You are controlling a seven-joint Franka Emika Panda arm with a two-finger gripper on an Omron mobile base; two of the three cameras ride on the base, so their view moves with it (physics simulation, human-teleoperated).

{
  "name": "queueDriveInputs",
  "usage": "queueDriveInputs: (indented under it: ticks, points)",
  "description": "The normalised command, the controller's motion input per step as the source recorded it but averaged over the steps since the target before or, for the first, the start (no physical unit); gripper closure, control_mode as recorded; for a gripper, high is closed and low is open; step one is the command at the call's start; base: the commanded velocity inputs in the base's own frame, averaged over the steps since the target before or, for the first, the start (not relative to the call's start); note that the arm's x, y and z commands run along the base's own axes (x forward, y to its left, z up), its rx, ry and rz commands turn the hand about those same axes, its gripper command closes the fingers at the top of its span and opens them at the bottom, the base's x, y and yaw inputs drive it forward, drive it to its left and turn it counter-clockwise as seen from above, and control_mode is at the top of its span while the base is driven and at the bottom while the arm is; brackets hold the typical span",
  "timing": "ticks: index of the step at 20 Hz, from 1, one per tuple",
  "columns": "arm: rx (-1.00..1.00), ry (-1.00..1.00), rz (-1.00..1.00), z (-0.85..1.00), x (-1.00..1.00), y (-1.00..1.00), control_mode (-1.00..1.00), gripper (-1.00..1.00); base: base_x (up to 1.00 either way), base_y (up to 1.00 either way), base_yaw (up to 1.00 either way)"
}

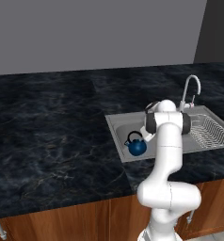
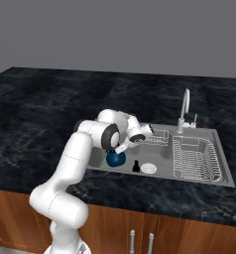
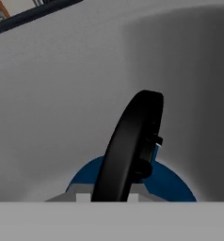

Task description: Open the cabinet, pick the kettle from the cabinet, and place it in the sink.

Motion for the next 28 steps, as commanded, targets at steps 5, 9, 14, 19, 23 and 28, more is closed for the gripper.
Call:
queueDriveInputs:
  ticks: [5,9,14,19,23,28]
  points:
    - [0.0,0.0,0.0,-0.34,0.07,-0.01,-1.0,1.0,0.0,0.0,0.0]
    - [0.0,0.0,0.0,-0.39,-0.14,0.0,-1.0,1.0,0.0,0.0,0.0]
    - [0.0,0.0,0.0,-0.38,-0.09,0.0,-1.0,1.0,0.0,0.0,0.0]
    - [-0.01,0.0,0.0,-0.39,-0.04,0.01,-1.0,-1.0,0.0,0.0,0.0]
    - [-0.01,0.0,0.0,-0.33,-0.04,0.01,-1.0,-1.0,0.0,0.0,0.0]
    - [0.0,0.0,0.0,-0.21,-0.08,-0.06,-1.0,-1.0,0.0,0.0,0.0]
